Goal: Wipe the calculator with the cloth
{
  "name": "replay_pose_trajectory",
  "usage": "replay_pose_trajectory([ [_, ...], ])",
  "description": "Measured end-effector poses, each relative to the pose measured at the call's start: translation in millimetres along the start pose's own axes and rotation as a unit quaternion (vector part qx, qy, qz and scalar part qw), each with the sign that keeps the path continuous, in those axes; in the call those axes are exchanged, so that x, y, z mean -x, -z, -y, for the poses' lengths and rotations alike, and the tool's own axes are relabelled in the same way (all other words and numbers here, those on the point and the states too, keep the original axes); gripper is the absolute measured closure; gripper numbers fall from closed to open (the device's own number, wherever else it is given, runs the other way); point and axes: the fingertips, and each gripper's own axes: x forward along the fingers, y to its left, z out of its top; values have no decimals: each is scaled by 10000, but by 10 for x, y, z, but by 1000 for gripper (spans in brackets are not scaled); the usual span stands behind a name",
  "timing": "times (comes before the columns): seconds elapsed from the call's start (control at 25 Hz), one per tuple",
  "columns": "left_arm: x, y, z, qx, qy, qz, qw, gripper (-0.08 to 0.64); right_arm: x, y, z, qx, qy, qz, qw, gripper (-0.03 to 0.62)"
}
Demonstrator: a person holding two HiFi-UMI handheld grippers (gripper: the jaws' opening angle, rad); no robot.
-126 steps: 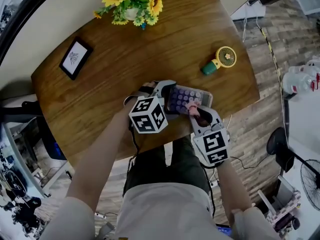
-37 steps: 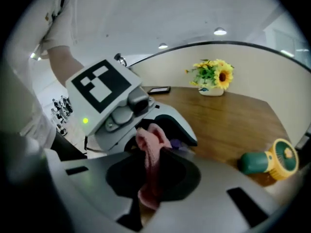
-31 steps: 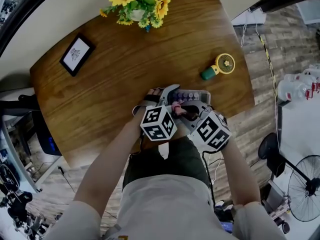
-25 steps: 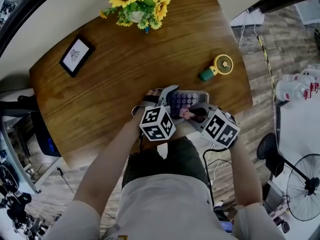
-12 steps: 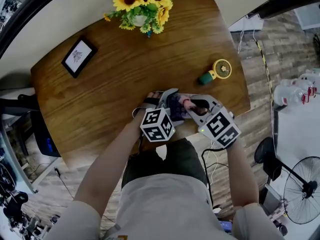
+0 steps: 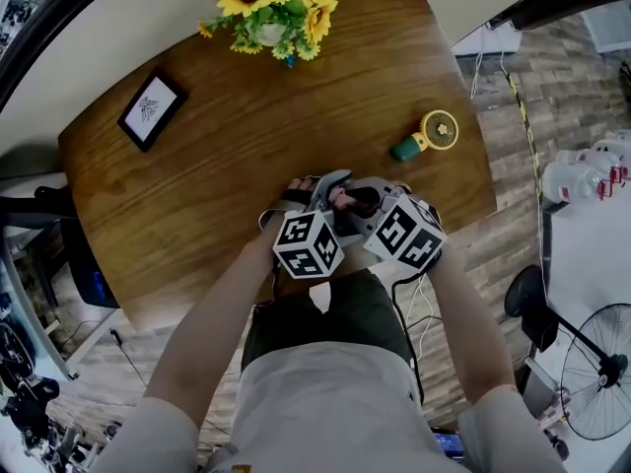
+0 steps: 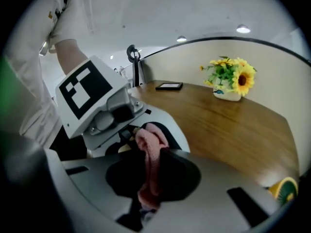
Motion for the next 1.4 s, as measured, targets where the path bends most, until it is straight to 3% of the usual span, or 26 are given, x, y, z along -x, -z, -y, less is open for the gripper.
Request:
replay_pose_trajectory([
  [0.4,-14,5,-6,19,9,-23,10000,66,319,328,184,-794,581,-196,9950,549],
  [0.6,-14,-2,5,25,13,-26,10000,66,513,533,254,-954,843,-706,9893,549],
  [0.72,-17,2,4,25,20,-33,10000,66,706,691,406,-696,1422,-1505,9758,551],
  [0.8,-14,-2,7,27,20,-38,10000,66,873,689,498,-558,1726,-1645,9695,549],
  [0.92,-7,-2,7,22,17,-39,10000,66,930,316,459,-940,1549,-649,9813,548],
  [1.0,-10,-3,10,15,21,-31,10000,66,810,100,339,-783,1273,-241,9885,546],
  [1.16,-6,-4,3,11,7,-15,10000,66,413,-70,91,-502,764,-100,9958,543],
  [1.4,-6,-6,4,9,5,-7,10000,66,29,26,-102,-454,475,-191,9977,541],
])
